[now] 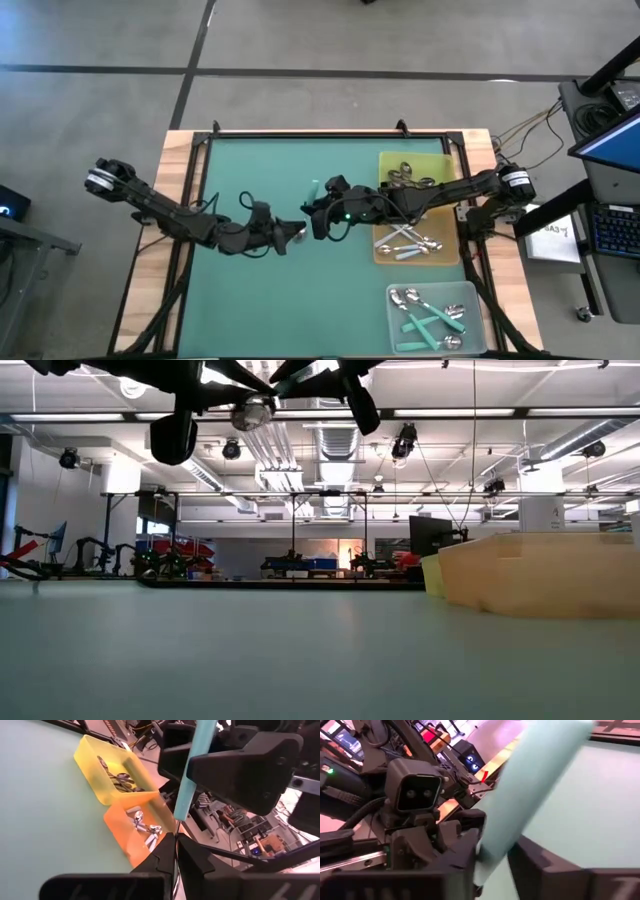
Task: Sort silverware by color (type)
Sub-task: Put the green spoon into the transparent bin
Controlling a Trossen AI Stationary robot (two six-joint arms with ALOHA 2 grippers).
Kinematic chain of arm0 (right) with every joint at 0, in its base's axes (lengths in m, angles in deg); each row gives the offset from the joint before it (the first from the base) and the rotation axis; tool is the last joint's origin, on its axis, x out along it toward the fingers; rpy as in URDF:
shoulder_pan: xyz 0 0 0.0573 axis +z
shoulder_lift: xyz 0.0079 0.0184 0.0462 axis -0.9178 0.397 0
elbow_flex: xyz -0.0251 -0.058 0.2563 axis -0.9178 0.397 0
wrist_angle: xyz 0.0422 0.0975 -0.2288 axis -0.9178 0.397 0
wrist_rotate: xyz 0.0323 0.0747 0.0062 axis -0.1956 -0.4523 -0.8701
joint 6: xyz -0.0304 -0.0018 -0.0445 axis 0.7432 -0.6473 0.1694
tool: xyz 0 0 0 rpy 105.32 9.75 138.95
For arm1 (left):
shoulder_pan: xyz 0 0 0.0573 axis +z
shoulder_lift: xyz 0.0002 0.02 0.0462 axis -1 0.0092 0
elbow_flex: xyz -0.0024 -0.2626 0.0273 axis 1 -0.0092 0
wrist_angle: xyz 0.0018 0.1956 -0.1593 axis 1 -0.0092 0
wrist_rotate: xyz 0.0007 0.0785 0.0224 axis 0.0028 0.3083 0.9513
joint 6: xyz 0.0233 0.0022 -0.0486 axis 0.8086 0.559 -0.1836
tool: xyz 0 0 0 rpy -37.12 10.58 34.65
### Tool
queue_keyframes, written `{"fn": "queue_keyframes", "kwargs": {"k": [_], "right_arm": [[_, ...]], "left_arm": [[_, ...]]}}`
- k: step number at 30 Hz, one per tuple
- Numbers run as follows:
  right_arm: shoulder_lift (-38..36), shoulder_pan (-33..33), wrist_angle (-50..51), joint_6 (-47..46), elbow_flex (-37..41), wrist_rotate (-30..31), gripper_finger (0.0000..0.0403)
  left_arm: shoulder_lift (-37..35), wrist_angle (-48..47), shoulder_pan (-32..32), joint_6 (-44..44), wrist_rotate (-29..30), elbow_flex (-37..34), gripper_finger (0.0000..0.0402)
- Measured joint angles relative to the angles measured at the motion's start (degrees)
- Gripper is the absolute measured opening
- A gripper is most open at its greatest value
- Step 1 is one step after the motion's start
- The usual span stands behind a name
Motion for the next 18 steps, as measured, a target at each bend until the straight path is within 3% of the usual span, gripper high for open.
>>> {"fn": "queue_keyframes", "kwargs": {"k": [3,11,15,18], "right_arm": [[0.0,0.0,-0.6,-0.4,-0.1,-0.3,0.0034],[-1.0,-0.7,6.3,-0.1,0.0,-3.2,0.0031],[-3.9,-1.2,22.4,-2.1,-2.0,-5.3,0.0031],[-6.3,-0.9,34.2,-3.8,-4.9,-10.1,0.0031]], "left_arm": [[0.0,-0.1,0.0,0.1,0.1,0.0,0.0000],[-0.4,0.3,-0.1,0.1,-3.0,0.1,0.0018],[-0.5,0.0,0.0,1.7,-6.9,0.1,0.0044],[-0.6,0.0,0.0,3.3,-9.8,0.1,0.0061]]}}
